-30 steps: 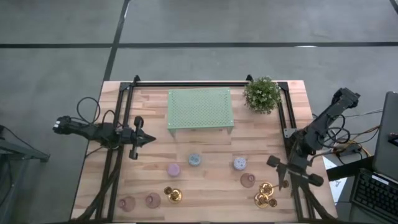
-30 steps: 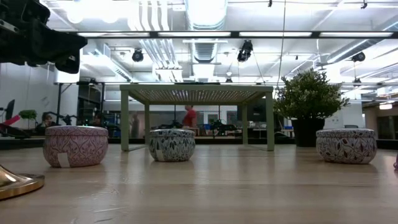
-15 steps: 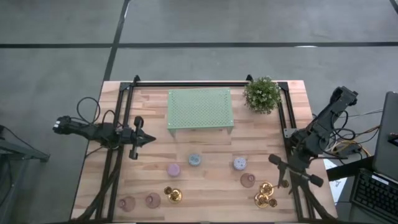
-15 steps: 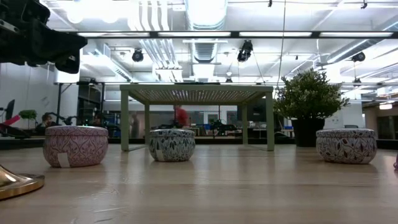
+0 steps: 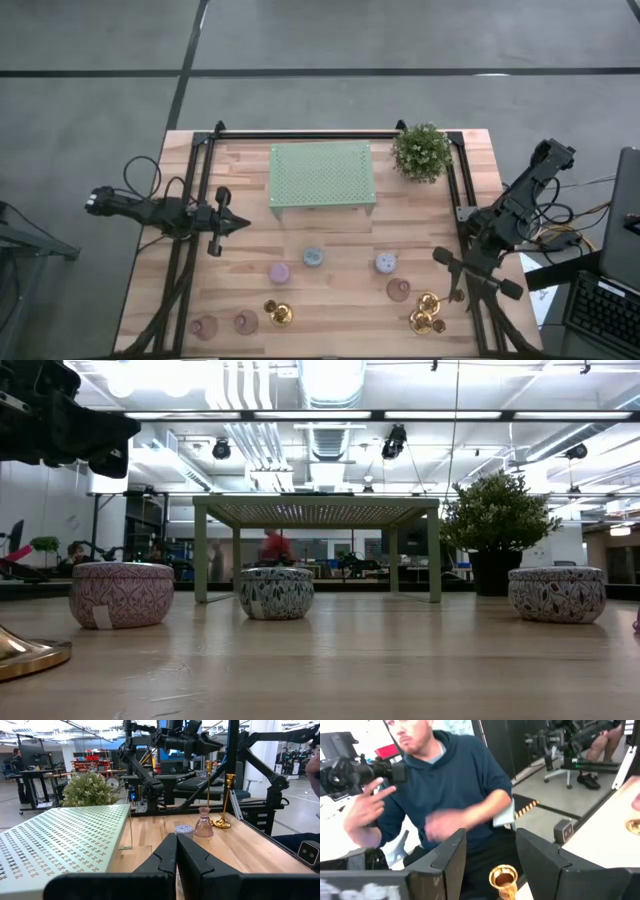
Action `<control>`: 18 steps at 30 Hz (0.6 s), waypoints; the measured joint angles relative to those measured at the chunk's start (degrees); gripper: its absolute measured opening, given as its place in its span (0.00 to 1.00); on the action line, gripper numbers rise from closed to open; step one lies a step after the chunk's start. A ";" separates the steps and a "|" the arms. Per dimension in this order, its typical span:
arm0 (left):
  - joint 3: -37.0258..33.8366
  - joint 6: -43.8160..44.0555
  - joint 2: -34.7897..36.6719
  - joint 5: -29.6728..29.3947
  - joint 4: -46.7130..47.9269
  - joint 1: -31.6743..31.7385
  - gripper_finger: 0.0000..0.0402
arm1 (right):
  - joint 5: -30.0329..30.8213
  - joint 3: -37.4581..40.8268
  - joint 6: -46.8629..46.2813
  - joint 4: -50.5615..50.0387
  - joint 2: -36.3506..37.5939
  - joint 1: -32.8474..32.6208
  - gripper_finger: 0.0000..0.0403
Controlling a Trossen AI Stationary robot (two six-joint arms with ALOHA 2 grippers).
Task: Pick & Place candle stick holders
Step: Put the top right gold candle holder on the shelf
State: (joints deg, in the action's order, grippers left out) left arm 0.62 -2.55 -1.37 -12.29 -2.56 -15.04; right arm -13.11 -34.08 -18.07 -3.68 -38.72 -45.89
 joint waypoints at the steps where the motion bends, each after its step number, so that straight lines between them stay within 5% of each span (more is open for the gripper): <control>1: 0.00 -0.01 0.00 0.00 0.02 -0.01 0.04 | 1.03 0.11 -0.25 0.01 -0.10 0.00 0.42; 10: 0.00 -0.02 -0.01 0.00 -0.01 -0.01 0.04 | 18.05 0.74 0.93 -0.88 0.02 0.01 0.46; 18: 0.00 0.00 -0.01 0.00 0.01 -0.01 0.04 | 20.80 0.78 3.37 -2.90 1.98 -1.22 0.61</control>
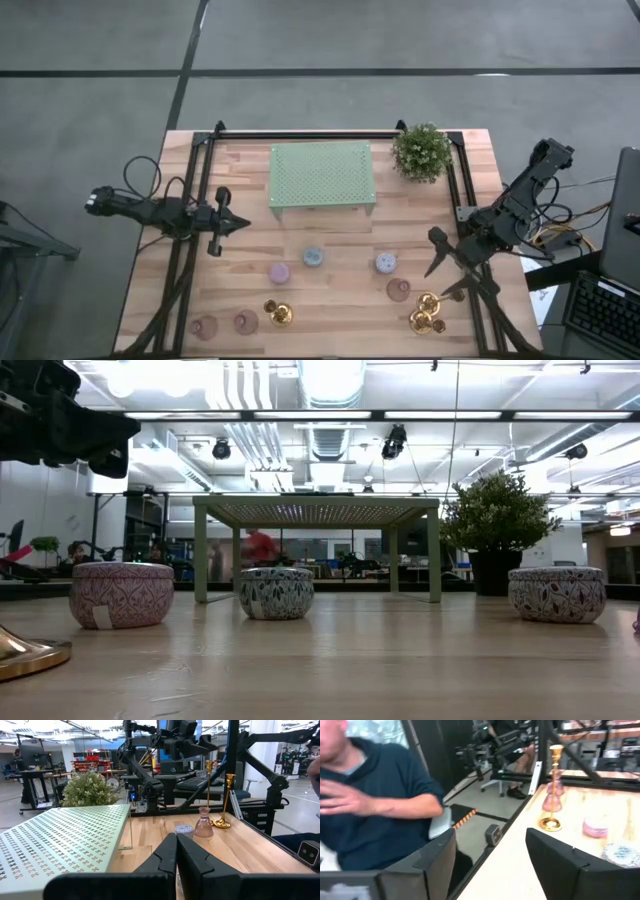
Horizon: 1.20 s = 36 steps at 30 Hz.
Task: Pick & Place candle stick holders
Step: Put the top right gold candle holder on the shelf
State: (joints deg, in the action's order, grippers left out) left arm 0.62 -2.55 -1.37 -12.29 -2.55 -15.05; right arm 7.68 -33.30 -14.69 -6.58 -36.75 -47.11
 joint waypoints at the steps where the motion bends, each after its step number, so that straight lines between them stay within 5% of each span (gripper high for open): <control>1: 0.00 -0.01 0.00 0.01 -0.02 0.01 0.04 | -0.03 0.00 -0.12 -1.42 0.82 -0.64 0.63; 10: 0.00 -0.02 0.01 0.00 -0.02 0.02 0.04 | -0.08 0.22 -6.20 -9.57 5.68 -5.02 0.72; 36: 0.00 0.00 0.01 0.00 -0.02 0.01 0.04 | 1.21 2.71 -7.84 -8.96 2.96 -12.67 0.56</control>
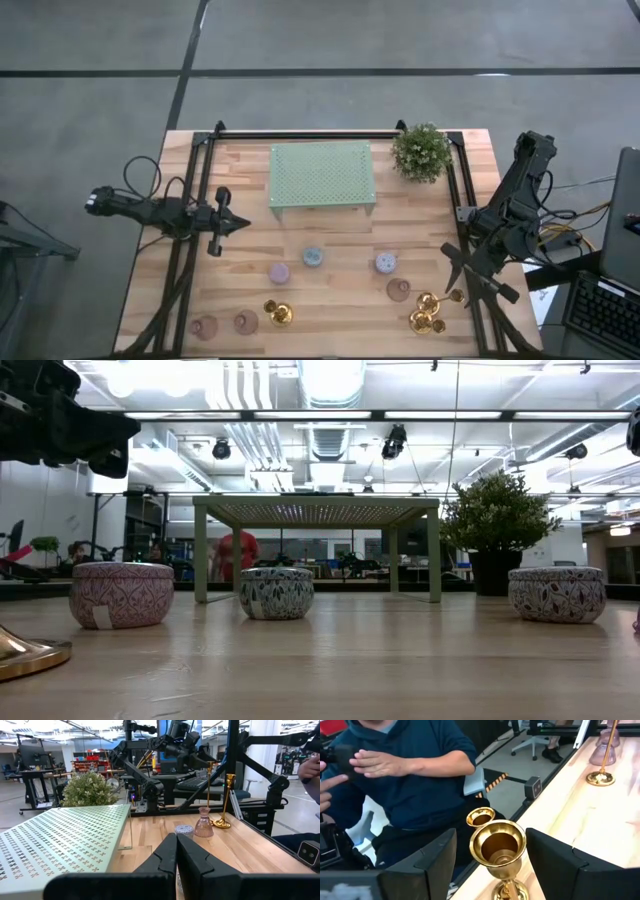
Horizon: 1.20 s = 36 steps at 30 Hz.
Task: Pick & Place candle stick holders
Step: Put the top right gold candle holder on the shelf
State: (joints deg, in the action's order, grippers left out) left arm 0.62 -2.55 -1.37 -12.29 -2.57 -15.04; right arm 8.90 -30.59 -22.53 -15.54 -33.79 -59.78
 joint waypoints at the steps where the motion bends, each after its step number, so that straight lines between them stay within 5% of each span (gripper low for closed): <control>1: 0.00 0.00 -0.02 0.00 0.00 0.00 0.04 | 0.11 0.10 -0.01 0.32 -0.28 0.01 0.56; 19: 0.00 0.01 -0.02 0.02 0.00 0.00 0.04 | 2.85 0.63 -0.82 3.00 -5.02 0.01 0.53; 36: 0.00 0.00 -0.01 0.01 0.00 -0.01 0.04 | 2.83 -0.04 -0.02 2.87 -4.91 0.03 0.28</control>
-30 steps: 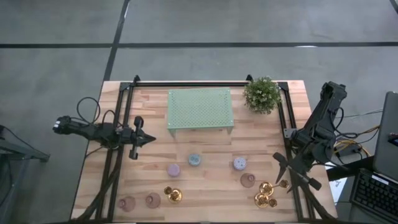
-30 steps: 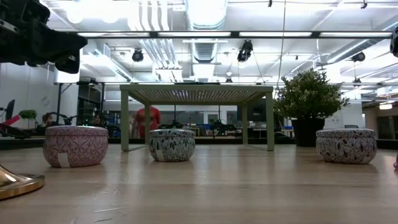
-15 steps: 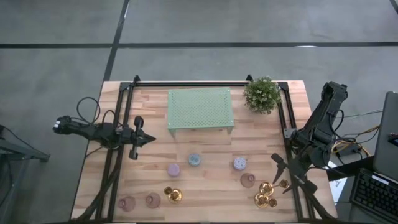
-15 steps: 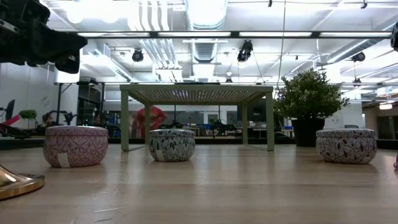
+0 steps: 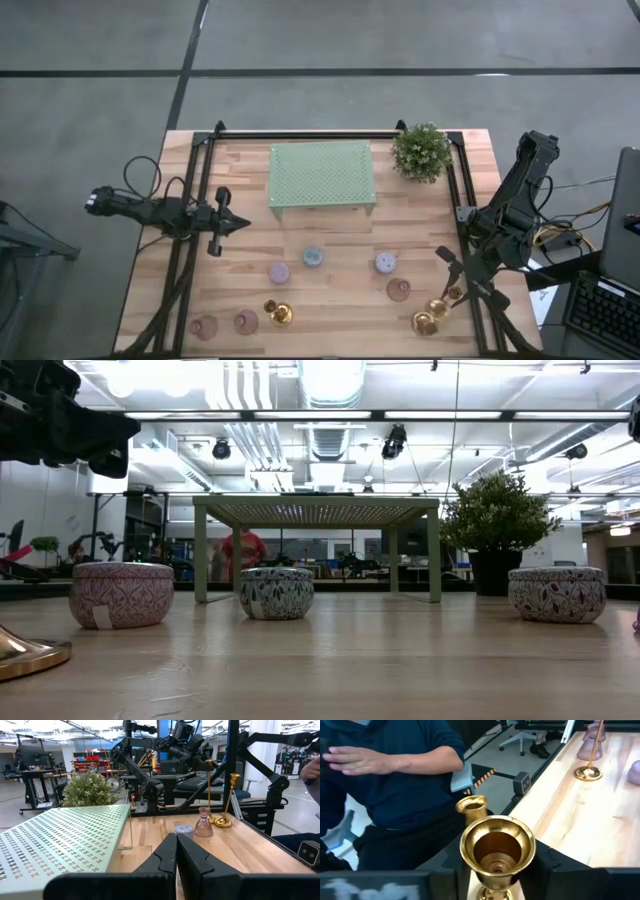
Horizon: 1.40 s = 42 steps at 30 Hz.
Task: Pick & Place candle stick holders
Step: Put the top right gold candle holder on the shelf
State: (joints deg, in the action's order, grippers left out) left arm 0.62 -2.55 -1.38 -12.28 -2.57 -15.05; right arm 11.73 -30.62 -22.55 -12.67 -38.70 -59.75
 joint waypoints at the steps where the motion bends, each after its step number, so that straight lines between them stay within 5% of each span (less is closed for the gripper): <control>1: 0.00 0.00 -0.01 0.00 0.00 0.01 0.04 | -0.07 -0.08 -0.04 0.06 0.01 -0.01 0.27; 23: 0.00 0.00 0.00 0.00 0.00 0.02 0.04 | 5.38 -1.56 3.39 -0.68 0.44 0.15 0.23; 42: 0.00 -0.01 0.01 0.00 0.00 0.01 0.04 | 30.48 -14.31 -0.17 -19.68 3.45 0.14 0.27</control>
State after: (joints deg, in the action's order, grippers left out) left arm 0.62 -2.56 -1.37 -12.28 -2.57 -15.04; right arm 42.20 -44.93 -22.72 -32.35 -35.24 -59.61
